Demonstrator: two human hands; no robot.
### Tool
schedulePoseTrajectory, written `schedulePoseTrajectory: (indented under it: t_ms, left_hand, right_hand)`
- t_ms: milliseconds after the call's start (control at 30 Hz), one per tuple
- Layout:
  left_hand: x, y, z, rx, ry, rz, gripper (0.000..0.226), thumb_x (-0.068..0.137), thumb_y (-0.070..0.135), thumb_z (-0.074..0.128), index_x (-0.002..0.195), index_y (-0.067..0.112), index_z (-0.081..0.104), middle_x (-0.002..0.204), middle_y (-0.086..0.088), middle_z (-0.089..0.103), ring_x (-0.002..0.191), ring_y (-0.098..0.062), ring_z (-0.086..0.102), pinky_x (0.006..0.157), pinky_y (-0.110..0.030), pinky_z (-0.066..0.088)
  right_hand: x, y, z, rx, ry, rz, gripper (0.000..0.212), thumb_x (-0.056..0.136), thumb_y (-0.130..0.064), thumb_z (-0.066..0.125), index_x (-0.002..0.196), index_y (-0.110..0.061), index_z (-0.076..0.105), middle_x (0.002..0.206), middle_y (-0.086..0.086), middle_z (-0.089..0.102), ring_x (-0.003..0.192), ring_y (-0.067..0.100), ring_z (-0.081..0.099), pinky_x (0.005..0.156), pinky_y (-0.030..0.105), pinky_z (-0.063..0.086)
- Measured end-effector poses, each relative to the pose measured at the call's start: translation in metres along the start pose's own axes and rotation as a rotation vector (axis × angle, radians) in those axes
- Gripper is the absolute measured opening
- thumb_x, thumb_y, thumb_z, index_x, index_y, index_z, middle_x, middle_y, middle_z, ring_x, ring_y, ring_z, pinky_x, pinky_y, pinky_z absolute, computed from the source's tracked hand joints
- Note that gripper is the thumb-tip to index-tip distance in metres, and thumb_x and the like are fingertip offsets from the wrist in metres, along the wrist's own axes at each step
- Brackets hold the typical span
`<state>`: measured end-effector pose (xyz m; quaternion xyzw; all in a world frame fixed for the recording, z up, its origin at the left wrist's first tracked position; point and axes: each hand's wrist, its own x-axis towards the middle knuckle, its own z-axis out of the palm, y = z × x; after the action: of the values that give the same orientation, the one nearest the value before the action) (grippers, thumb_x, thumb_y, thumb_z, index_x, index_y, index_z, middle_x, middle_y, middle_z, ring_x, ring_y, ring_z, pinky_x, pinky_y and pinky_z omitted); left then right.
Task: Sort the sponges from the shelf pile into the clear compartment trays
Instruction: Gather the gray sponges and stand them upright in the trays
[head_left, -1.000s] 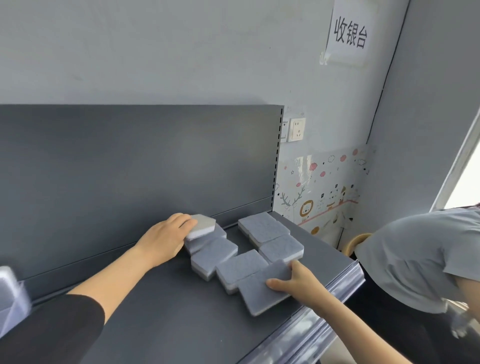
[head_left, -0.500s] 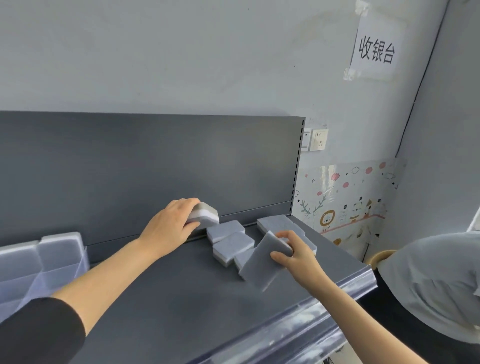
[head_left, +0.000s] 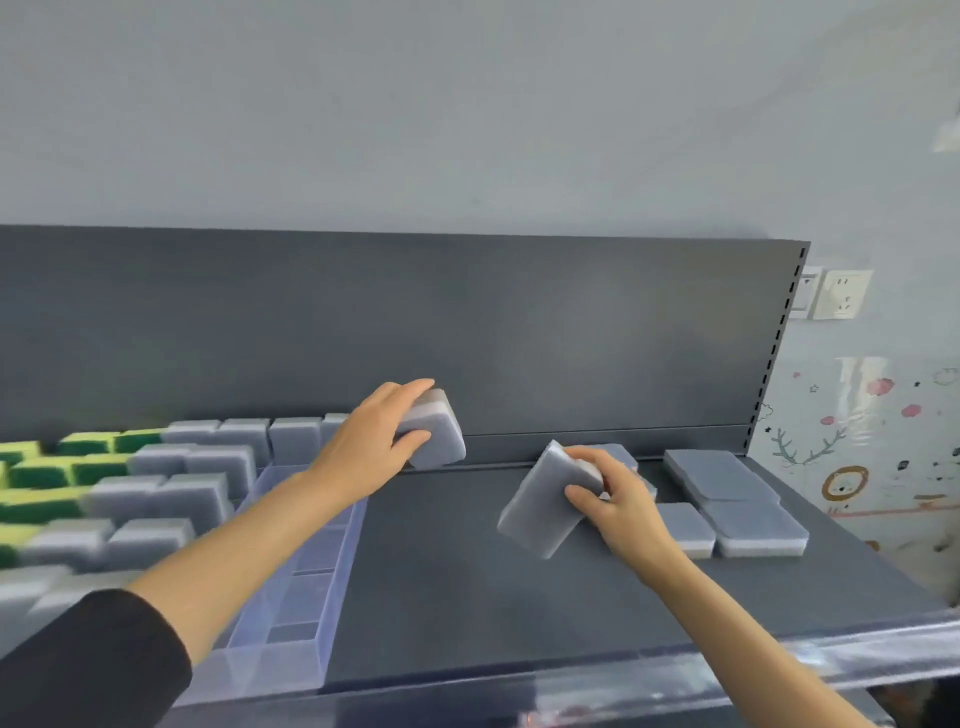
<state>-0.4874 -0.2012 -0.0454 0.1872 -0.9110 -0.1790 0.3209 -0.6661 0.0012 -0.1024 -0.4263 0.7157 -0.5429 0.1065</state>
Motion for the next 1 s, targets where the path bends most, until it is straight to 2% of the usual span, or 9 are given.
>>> schedulePoseTrajectory:
  t_ms: [67,200,300,567,700,867,933,1000]
  left_hand:
    - [-0.007,-0.011,-0.017,0.031,0.044,-0.063,0.049,0.091,0.018,0.057,0.136,0.016,0.039,0.13,0.001,0.048,0.117,-0.021,0.047,0.092,-0.027,0.035]
    - [-0.024,-0.04,-0.055,0.102,0.113,-0.141,0.038,0.089,0.015,0.059,0.125,0.01,0.047,0.123,-0.002,0.053,0.104,-0.018,0.049,0.086,-0.025,0.034]
    - [-0.037,-0.063,-0.078,0.148,0.102,-0.178,0.037,0.088,0.013,0.059,0.123,0.01,0.049,0.12,-0.004,0.052,0.105,-0.021,0.051,0.086,-0.028,0.036]
    - [-0.043,-0.11,-0.107,0.11,0.064,-0.219,0.038,0.087,0.01,0.061,0.124,0.015,0.054,0.115,0.003,0.046,0.1,-0.013,0.046,0.088,-0.023,0.032]
    - [-0.035,-0.128,-0.104,0.088,-0.009,-0.232,0.038,0.089,0.014,0.059,0.126,0.019,0.053,0.115,0.005,0.045,0.102,-0.013,0.046,0.088,-0.022,0.033]
    - [-0.026,-0.153,-0.098,0.129,-0.152,-0.245,0.038,0.09,0.021,0.058,0.126,0.027,0.051,0.124,0.005,0.051,0.108,-0.015,0.051,0.097,-0.035,0.042]
    - [-0.022,-0.16,-0.098,0.144,-0.205,-0.244,0.038,0.09,0.023,0.058,0.127,0.028,0.05,0.125,0.007,0.051,0.11,-0.016,0.052,0.098,-0.039,0.043]
    - [-0.02,-0.166,-0.096,0.165,-0.241,-0.242,0.039,0.09,0.024,0.057,0.128,0.03,0.049,0.126,0.007,0.052,0.113,-0.02,0.051,0.099,-0.039,0.041]
  right_hand:
    - [0.006,-0.008,0.015,0.014,-0.036,-0.032,0.037,0.088,-0.006,0.053,0.115,-0.031,0.056,0.116,-0.006,0.059,0.106,0.013,0.054,0.079,0.018,0.039]
    - [0.018,-0.027,0.051,0.066,-0.083,-0.074,0.037,0.087,-0.004,0.054,0.106,-0.036,0.054,0.106,-0.01,0.062,0.099,0.009,0.056,0.077,0.018,0.042]
    - [0.027,-0.039,0.079,0.091,-0.076,-0.058,0.031,0.087,-0.006,0.057,0.105,-0.03,0.048,0.095,-0.013,0.059,0.089,0.009,0.056,0.071,0.017,0.043]
    - [0.054,-0.069,0.142,0.061,-0.068,-0.064,0.028,0.086,-0.005,0.057,0.105,-0.025,0.049,0.099,-0.005,0.06,0.094,0.017,0.056,0.073,0.02,0.043]
    - [0.07,-0.078,0.166,-0.007,-0.062,-0.071,0.031,0.085,-0.004,0.056,0.108,-0.023,0.05,0.107,0.004,0.058,0.092,0.02,0.053,0.074,0.024,0.041]
    - [0.083,-0.083,0.19,-0.084,-0.068,-0.059,0.033,0.087,-0.003,0.053,0.116,-0.018,0.05,0.109,0.007,0.056,0.09,0.019,0.051,0.06,0.012,0.042]
    - [0.087,-0.082,0.195,-0.1,-0.064,-0.055,0.033,0.087,-0.002,0.052,0.117,-0.017,0.05,0.11,0.006,0.055,0.09,0.018,0.05,0.06,0.008,0.043]
    - [0.091,-0.08,0.201,-0.13,-0.078,-0.044,0.033,0.088,-0.003,0.051,0.117,-0.017,0.051,0.11,0.005,0.055,0.09,0.018,0.05,0.06,0.01,0.042]
